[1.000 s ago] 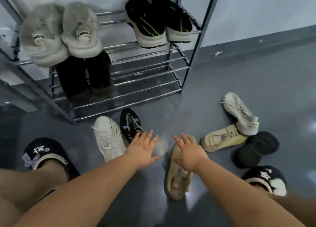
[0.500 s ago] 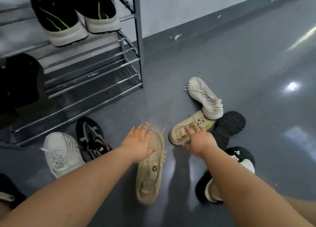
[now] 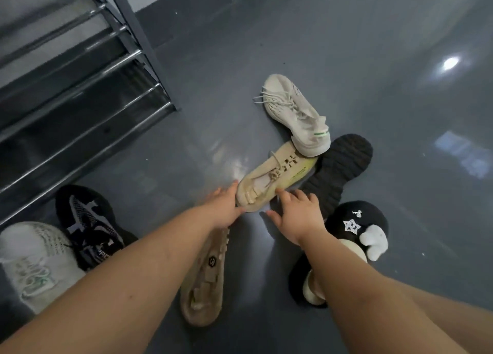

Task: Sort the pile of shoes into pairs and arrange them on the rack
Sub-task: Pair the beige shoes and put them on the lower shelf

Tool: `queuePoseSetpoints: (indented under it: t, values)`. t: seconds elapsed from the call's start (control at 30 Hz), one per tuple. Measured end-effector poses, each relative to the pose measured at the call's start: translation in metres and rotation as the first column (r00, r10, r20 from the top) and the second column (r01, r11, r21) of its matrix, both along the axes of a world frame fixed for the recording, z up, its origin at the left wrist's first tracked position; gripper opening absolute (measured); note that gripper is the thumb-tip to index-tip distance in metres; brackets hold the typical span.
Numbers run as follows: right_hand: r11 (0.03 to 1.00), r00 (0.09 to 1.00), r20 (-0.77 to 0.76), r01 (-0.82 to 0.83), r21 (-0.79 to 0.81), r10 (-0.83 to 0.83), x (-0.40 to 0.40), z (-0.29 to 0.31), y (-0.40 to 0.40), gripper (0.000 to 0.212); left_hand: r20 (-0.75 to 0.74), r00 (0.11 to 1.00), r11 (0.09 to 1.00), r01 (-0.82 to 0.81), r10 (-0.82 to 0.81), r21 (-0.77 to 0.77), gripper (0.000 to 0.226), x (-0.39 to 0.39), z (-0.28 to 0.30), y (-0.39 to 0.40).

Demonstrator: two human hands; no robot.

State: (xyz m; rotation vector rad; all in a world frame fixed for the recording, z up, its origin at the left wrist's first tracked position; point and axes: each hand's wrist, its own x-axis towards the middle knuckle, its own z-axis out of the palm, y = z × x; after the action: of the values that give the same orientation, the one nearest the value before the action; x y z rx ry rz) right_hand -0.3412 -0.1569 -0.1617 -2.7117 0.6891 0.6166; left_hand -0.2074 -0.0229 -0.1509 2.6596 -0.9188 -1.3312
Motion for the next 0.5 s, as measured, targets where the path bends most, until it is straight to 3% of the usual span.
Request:
queuePoseSetpoints:
  t: [0.17, 0.33, 0.43, 0.5]
  values:
    - [0.961, 0.952, 0.147, 0.251, 0.118, -0.267, 0.002, -0.006, 0.012, 0.056, -0.026, 0.950, 0.945, -0.313, 0.312, -0.097, 0.058, -0.010, -0.004, -0.017]
    - [0.876, 0.848, 0.266, 0.379, 0.298, -0.458, 0.003, 0.003, 0.031, 0.054, -0.202, 0.746, 0.690, -0.665, 0.634, -0.288, 0.049, -0.019, 0.003, -0.013]
    - [0.716, 0.718, 0.240, 0.485, 0.502, -0.654, 0.007, 0.017, 0.056, 0.057, -0.305, 0.630, 0.545, -0.774, 0.714, -0.322, 0.041, -0.021, 0.016, 0.000]
    - [0.497, 0.541, 0.168, 0.548, 0.673, -0.824, 0.016, 0.028, 0.078, 0.061, -0.415, 0.512, 0.419, -0.857, 0.752, -0.299, 0.038, -0.022, 0.024, 0.013]
